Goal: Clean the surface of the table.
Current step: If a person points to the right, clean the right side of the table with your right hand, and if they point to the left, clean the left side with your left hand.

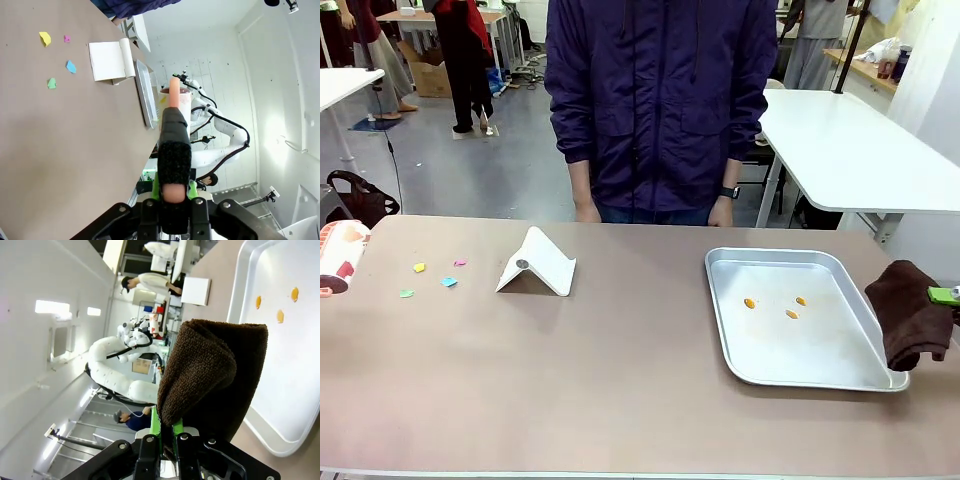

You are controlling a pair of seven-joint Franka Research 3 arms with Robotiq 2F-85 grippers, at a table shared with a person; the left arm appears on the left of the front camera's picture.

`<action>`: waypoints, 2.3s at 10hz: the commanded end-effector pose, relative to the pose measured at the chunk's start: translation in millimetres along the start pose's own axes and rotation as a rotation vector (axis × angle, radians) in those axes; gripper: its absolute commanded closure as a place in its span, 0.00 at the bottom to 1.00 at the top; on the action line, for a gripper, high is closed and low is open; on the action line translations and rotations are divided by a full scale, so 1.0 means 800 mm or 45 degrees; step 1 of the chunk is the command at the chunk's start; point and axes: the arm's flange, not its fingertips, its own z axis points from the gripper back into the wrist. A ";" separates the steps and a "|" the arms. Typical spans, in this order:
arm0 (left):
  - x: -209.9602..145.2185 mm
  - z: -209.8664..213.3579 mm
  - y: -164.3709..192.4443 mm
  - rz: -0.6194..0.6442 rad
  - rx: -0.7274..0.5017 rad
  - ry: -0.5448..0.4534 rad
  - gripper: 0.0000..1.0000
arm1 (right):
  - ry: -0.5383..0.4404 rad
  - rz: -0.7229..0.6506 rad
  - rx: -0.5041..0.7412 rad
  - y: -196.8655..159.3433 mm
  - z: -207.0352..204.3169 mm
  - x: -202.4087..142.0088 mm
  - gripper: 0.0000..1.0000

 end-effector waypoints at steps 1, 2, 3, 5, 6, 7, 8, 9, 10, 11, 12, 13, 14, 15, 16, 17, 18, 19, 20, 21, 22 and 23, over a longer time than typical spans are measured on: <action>-0.004 0.000 -0.005 -0.013 -0.020 -0.001 1.00 | 0.005 -0.012 -0.017 0.009 -0.001 0.003 1.00; -0.004 0.000 -0.005 -0.013 -0.020 -0.001 1.00 | 0.005 -0.012 -0.017 0.009 -0.001 0.003 1.00; -0.004 0.000 -0.005 -0.013 -0.020 -0.001 1.00 | 0.005 -0.012 -0.017 0.009 -0.001 0.003 1.00; -0.004 0.000 -0.005 -0.013 -0.020 -0.001 1.00 | 0.005 -0.012 -0.017 0.009 -0.001 0.003 1.00; -0.004 0.000 -0.005 -0.013 -0.020 -0.001 1.00 | 0.005 -0.012 -0.017 0.009 -0.001 0.003 1.00; -0.004 0.000 -0.005 -0.013 -0.020 -0.001 1.00 | 0.005 -0.012 -0.017 0.009 -0.001 0.003 1.00; -0.004 0.000 -0.005 -0.013 -0.020 -0.001 1.00 | 0.005 -0.012 -0.017 0.009 -0.001 0.003 1.00; -0.004 0.000 -0.005 -0.013 -0.020 -0.001 1.00 | 0.005 -0.012 -0.017 0.009 -0.001 0.003 1.00; -0.004 0.000 -0.005 -0.013 -0.020 -0.001 1.00 | 0.005 -0.012 -0.017 0.009 -0.001 0.003 1.00; -0.004 0.000 -0.005 -0.013 -0.020 -0.001 1.00 | 0.005 -0.012 -0.017 0.009 -0.001 0.003 1.00; -0.004 0.000 -0.005 -0.013 -0.020 -0.001 1.00 | 0.005 -0.012 -0.017 0.009 -0.001 0.003 1.00; -0.004 0.000 -0.005 -0.013 -0.020 -0.001 1.00 | 0.005 -0.012 -0.017 0.009 -0.001 0.003 1.00; -0.004 0.000 -0.005 -0.013 -0.020 -0.001 1.00 | 0.005 -0.012 -0.017 0.009 -0.001 0.003 1.00; -0.004 0.000 -0.005 -0.013 -0.020 -0.001 1.00 | 0.005 -0.012 -0.017 0.009 -0.001 0.003 1.00; -0.004 0.000 -0.005 -0.013 -0.020 -0.001 1.00 | 0.005 -0.012 -0.017 0.009 -0.001 0.003 1.00; -0.004 0.000 -0.005 -0.013 -0.020 -0.001 1.00 | 0.005 -0.012 -0.017 0.009 -0.001 0.003 1.00; -0.004 0.000 -0.005 -0.013 -0.020 -0.001 1.00 | 0.005 -0.012 -0.017 0.009 -0.001 0.003 1.00; -0.004 0.000 -0.005 -0.013 -0.020 -0.001 1.00 | 0.005 -0.012 -0.017 0.009 -0.001 0.003 1.00; -0.004 0.000 -0.005 -0.013 -0.020 -0.001 1.00 | 0.000 0.000 0.000 0.000 0.000 0.000 0.89; -0.004 0.000 -0.005 -0.013 -0.020 -0.001 1.00 | 0.010 0.006 -0.069 0.006 -0.005 0.005 0.89; -0.004 0.000 -0.005 -0.013 -0.020 -0.001 1.00 | 0.014 0.010 -0.168 0.016 -0.013 0.015 0.89; -0.004 0.000 -0.005 -0.013 -0.020 -0.001 1.00 | 0.012 0.028 -0.252 0.032 -0.026 0.030 0.89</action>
